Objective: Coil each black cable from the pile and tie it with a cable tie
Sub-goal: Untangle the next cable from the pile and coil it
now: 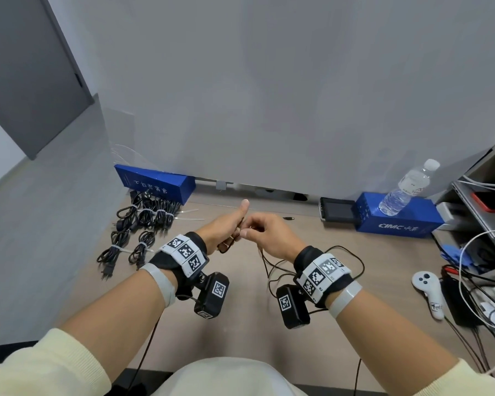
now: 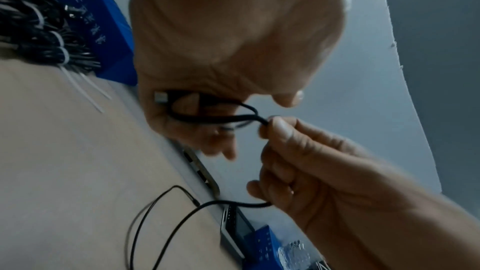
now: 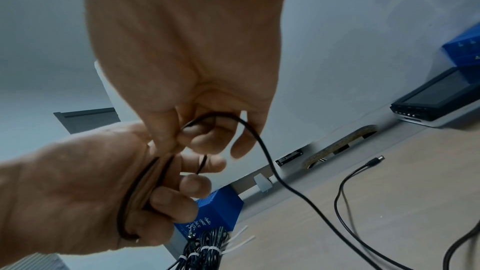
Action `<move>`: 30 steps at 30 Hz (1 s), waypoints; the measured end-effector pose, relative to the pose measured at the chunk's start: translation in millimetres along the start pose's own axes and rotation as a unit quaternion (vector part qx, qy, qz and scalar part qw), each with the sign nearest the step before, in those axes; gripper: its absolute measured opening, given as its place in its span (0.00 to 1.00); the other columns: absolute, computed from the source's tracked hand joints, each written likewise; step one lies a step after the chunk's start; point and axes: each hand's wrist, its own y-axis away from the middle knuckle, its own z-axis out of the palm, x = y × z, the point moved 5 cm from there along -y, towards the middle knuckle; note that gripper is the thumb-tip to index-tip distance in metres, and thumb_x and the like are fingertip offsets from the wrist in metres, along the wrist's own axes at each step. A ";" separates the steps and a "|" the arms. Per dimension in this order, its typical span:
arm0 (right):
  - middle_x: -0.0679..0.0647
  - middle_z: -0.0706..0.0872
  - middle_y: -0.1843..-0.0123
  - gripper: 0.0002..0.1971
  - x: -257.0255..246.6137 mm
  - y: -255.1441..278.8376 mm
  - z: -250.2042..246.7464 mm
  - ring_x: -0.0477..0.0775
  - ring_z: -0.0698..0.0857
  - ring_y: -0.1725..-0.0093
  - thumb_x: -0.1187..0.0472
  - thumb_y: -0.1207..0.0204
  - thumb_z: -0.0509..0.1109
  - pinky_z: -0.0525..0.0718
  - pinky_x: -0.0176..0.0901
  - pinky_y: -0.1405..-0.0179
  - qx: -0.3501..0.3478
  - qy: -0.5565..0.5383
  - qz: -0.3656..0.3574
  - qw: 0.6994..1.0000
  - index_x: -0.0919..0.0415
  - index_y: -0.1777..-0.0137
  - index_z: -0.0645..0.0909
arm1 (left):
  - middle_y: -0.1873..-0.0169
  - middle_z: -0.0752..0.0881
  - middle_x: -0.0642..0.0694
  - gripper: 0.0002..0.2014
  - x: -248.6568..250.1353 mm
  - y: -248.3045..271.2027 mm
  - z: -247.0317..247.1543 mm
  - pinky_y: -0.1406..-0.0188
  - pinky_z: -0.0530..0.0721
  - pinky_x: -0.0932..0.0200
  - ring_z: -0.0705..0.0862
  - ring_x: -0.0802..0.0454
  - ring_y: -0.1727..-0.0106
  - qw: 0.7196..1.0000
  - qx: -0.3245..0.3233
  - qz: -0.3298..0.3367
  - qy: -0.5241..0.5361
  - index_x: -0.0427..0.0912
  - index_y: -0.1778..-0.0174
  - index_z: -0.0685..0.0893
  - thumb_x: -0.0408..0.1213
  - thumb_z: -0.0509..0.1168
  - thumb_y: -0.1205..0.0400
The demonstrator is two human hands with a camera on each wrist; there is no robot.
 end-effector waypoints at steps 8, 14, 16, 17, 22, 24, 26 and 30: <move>0.56 0.85 0.67 0.05 22.2 -3.5 -9.4 0.57 0.82 0.67 0.59 0.24 0.76 0.84 0.55 0.62 0.064 -0.006 0.006 0.998 0.53 0.54 0.82 | 0.76 0.69 0.52 0.19 -10.6 11.7 15.5 0.76 0.62 0.64 0.63 0.58 0.76 0.984 -0.172 -0.033 -0.016 0.42 0.50 0.80 0.56 0.57 0.12; 0.51 0.85 0.68 0.07 43.3 0.3 -29.7 0.46 0.82 0.70 0.58 0.18 0.73 0.80 0.40 0.63 0.094 -0.032 0.027 0.995 0.55 0.59 0.84 | 0.78 0.63 0.52 0.19 -7.9 9.4 -1.2 0.79 0.60 0.64 0.58 0.56 0.77 0.988 -0.140 0.009 0.071 0.42 0.53 0.82 0.50 0.53 0.08; 0.49 0.84 0.72 0.11 53.8 3.0 -31.3 0.45 0.82 0.72 0.56 0.16 0.69 0.78 0.42 0.62 0.100 -0.014 0.052 0.994 0.54 0.61 0.85 | 0.79 0.62 0.52 0.19 -6.4 7.6 -4.5 0.80 0.59 0.63 0.58 0.56 0.77 0.987 -0.114 0.025 0.112 0.42 0.54 0.80 0.50 0.51 0.08; 0.49 0.84 0.73 0.13 58.4 4.3 -30.5 0.47 0.82 0.73 0.56 0.16 0.67 0.78 0.43 0.61 0.102 -0.012 0.067 0.992 0.55 0.62 0.85 | 0.79 0.63 0.52 0.20 -6.0 6.4 -5.6 0.80 0.59 0.63 0.58 0.56 0.78 0.987 -0.099 0.031 0.125 0.41 0.54 0.80 0.50 0.51 0.08; 0.46 0.80 0.75 0.15 42.3 6.8 -15.3 0.42 0.76 0.77 0.55 0.16 0.65 0.76 0.41 0.66 0.079 0.017 0.069 0.994 0.53 0.64 0.86 | 0.80 0.64 0.55 0.16 -9.2 2.6 -2.4 0.80 0.59 0.63 0.58 0.57 0.78 0.991 -0.032 0.019 0.128 0.43 0.53 0.79 0.54 0.62 0.13; 0.43 0.81 0.72 0.15 23.8 5.9 -4.9 0.39 0.76 0.74 0.55 0.16 0.65 0.74 0.37 0.66 0.033 0.035 0.049 0.998 0.53 0.63 0.87 | 0.81 0.65 0.55 0.16 -10.8 -0.3 4.8 0.80 0.57 0.62 0.59 0.57 0.78 0.991 -0.030 0.016 0.133 0.43 0.55 0.81 0.54 0.67 0.16; 0.41 0.82 0.65 0.14 7.7 5.7 4.7 0.38 0.78 0.72 0.58 0.16 0.66 0.74 0.32 0.66 -0.016 0.043 0.019 0.999 0.56 0.62 0.87 | 0.80 0.71 0.51 0.18 -9.5 -3.3 8.0 0.80 0.59 0.62 0.64 0.56 0.78 0.989 -0.001 0.023 0.147 0.39 0.51 0.87 0.53 0.67 0.15; 0.37 0.81 0.72 0.14 2.2 7.8 7.6 0.37 0.76 0.73 0.56 0.13 0.64 0.72 0.28 0.67 -0.033 0.044 0.003 0.998 0.57 0.55 0.90 | 0.75 0.76 0.48 0.21 -10.5 -11.5 -0.3 0.78 0.68 0.61 0.72 0.54 0.76 0.984 0.092 0.010 0.154 0.38 0.54 0.88 0.54 0.64 0.14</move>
